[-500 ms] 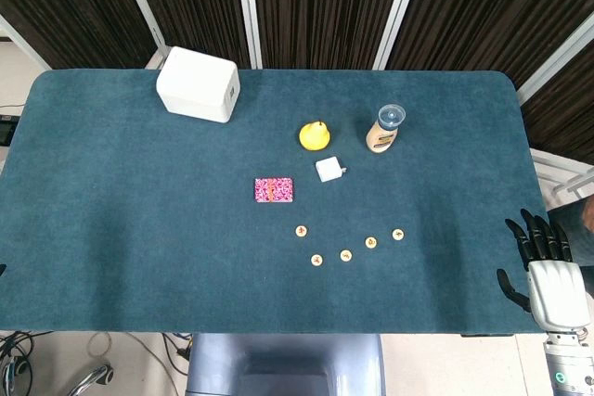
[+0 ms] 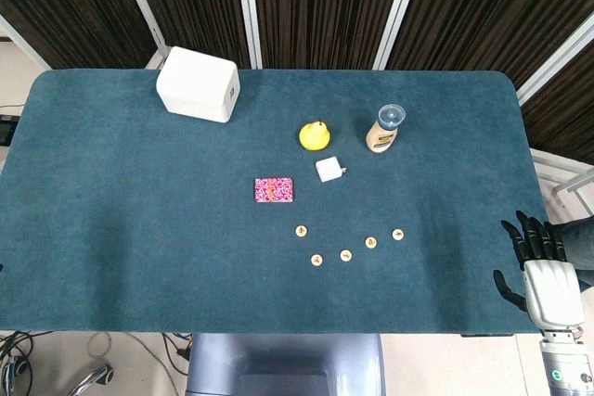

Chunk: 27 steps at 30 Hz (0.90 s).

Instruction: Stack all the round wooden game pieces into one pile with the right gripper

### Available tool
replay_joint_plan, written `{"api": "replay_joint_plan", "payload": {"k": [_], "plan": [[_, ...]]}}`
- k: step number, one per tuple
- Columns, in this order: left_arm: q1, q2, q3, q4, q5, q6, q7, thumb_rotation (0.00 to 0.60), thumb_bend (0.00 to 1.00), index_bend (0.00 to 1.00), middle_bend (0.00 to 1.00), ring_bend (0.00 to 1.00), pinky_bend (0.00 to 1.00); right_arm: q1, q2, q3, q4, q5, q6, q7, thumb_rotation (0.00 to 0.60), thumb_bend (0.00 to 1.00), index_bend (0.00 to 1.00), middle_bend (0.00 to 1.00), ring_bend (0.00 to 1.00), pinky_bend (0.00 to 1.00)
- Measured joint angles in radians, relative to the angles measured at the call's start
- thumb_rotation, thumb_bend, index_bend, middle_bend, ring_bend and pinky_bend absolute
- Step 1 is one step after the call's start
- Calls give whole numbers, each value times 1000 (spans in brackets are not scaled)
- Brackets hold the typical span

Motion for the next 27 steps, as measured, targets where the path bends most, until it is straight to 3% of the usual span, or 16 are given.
{"api": "replay_joint_plan", "payload": {"k": [13, 20, 27], "plan": [[0, 0, -1, -2, -4, 0, 10, 600, 94, 0, 0, 0, 50, 9, 38, -25, -40, -12, -51, 71, 600, 400, 139, 0, 0, 0], [-7, -13, -1, -1, -10, -9, 35, 600, 94, 0, 0, 0, 50, 81, 62, -43, -99, -30, -198, 51, 600, 400, 185, 0, 0, 0], [-4, -12, -6, 1, -26, -10, 24, 600, 94, 0, 0, 0, 50, 200, 48, -25, -213, 13, -384, -26, 600, 399, 249, 0, 0, 0]]}}
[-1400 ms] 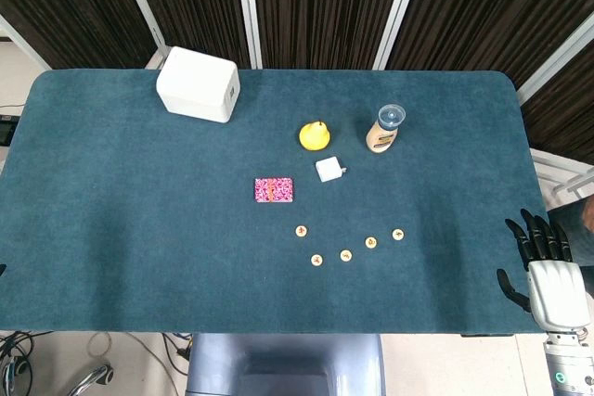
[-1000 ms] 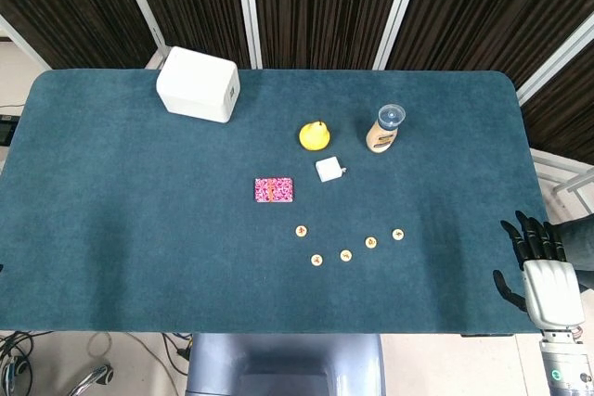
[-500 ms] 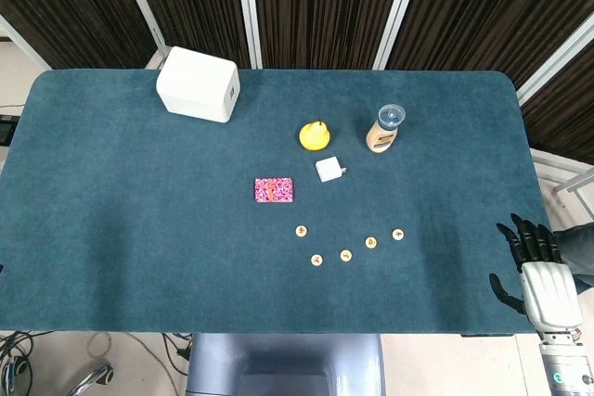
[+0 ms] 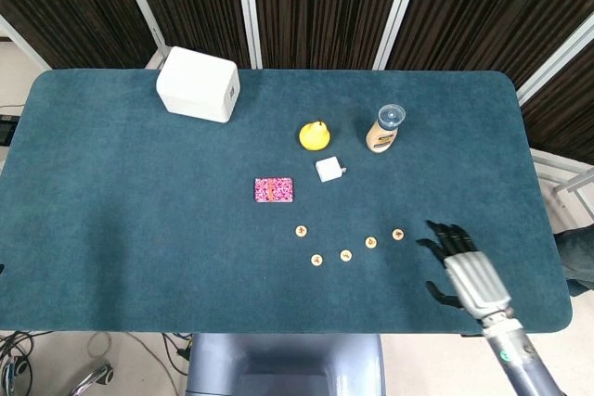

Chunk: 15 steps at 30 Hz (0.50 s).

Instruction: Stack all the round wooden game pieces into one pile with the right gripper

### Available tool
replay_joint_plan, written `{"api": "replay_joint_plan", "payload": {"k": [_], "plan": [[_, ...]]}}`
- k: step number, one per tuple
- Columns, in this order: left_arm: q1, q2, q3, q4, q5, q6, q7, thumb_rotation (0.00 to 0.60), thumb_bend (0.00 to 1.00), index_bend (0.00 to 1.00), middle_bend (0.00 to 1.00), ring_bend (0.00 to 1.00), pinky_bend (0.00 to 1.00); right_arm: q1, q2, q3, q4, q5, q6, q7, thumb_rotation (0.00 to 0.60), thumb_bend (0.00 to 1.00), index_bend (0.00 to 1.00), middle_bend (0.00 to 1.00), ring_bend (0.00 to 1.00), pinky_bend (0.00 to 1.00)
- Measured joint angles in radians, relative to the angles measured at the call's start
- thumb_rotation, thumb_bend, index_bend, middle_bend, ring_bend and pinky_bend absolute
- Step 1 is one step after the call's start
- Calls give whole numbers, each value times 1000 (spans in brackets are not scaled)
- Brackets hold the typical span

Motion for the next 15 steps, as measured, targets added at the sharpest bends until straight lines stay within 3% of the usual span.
{"api": "replay_joint_plan", "payload": {"k": [8, 15], "plan": [[-3, 3, -2, 7, -10, -16, -15, 600, 94, 0, 0, 0, 50, 135, -104, 45, -92, 200, -146, -220, 600, 400, 288, 0, 0, 0], [-2, 9, -8, 13, -24, -25, -38, 600, 94, 0, 0, 0, 50, 216, -262, 61, -101, 352, -161, -409, 600, 400, 298, 0, 0, 0]]}}
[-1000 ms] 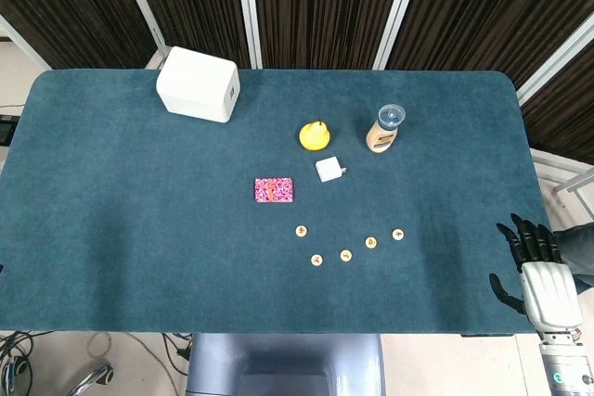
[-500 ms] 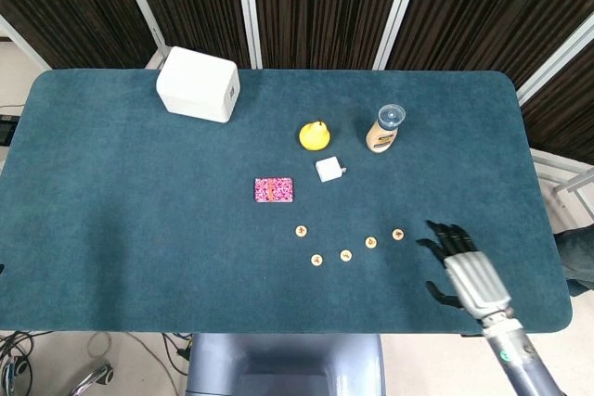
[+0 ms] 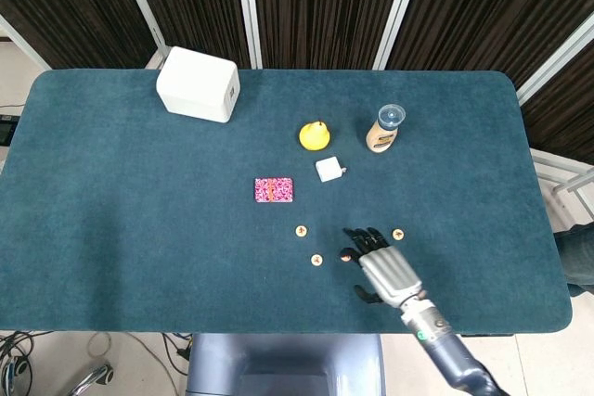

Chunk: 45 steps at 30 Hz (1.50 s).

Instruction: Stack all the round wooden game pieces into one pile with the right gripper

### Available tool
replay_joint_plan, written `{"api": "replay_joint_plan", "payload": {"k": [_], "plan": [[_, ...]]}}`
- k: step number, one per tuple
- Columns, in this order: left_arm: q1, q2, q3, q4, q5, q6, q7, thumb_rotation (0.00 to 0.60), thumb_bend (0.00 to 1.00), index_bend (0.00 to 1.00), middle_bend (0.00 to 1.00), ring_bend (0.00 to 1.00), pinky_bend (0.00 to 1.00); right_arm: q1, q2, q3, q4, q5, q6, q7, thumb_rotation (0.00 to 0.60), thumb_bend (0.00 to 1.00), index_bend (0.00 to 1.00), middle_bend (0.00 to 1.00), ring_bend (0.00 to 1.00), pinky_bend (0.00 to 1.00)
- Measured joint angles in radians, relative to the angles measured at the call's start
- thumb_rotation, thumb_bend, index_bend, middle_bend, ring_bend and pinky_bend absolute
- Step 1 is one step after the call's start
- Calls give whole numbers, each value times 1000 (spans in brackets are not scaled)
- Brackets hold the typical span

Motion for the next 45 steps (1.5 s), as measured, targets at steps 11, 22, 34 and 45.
{"api": "replay_joint_plan", "payload": {"k": [11, 22, 34, 45], "plan": [[0, 5, -6, 7, -10, -9, -25, 600, 94, 0, 0, 0, 50, 116, -228, 45, 116, 168, 51, -169, 600, 399, 308, 0, 0, 0], [1, 7, -11, 0, -31, -12, -20, 600, 94, 0, 0, 0, 50, 204, -333, 73, 242, 307, 76, -211, 600, 400, 344, 0, 0, 0], [1, 10, -15, -10, -45, -16, -11, 600, 94, 0, 0, 0, 50, 229, -370, 53, 305, 318, 83, -181, 600, 400, 408, 0, 0, 0], [1, 10, -17, -8, -46, -15, -12, 600, 95, 0, 0, 0, 50, 245, -404, 40, 365, 314, 76, -153, 600, 400, 432, 0, 0, 0]]}}
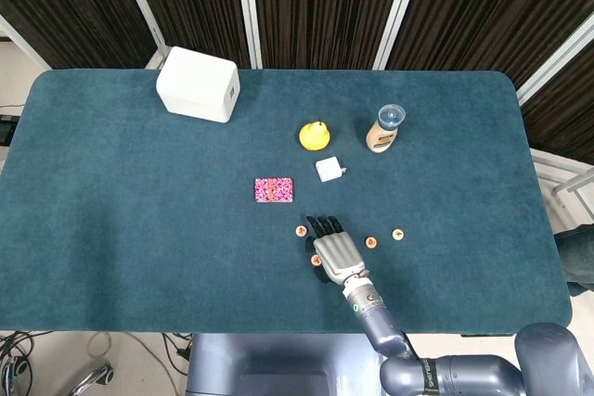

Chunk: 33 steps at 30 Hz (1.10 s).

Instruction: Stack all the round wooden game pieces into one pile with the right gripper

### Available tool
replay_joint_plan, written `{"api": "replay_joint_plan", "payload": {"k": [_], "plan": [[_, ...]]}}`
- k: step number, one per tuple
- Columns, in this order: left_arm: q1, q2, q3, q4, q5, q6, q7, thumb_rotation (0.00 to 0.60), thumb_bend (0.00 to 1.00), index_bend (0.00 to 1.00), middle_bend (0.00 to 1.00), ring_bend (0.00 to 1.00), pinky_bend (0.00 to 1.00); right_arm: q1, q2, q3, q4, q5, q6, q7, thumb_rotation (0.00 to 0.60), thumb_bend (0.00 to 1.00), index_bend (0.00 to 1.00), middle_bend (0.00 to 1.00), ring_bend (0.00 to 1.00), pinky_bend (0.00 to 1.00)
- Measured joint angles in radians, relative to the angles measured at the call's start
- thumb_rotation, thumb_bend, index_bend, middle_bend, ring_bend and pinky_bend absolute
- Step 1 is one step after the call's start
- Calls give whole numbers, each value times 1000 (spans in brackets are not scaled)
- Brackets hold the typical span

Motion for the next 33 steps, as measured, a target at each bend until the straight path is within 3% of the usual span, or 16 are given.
{"api": "replay_joint_plan", "payload": {"k": [20, 33], "plan": [[0, -1, -2, 1, -4, -1, 4, 600, 94, 0, 0, 0, 50, 11, -18, 0, 58, 10, -3, 26, 600, 400, 490, 0, 0, 0], [0, -2, -1, -1, -3, 0, 7, 600, 94, 0, 0, 0, 50, 10, 2, 0, 39, 12, 4, 30, 600, 400, 512, 0, 0, 0]]}}
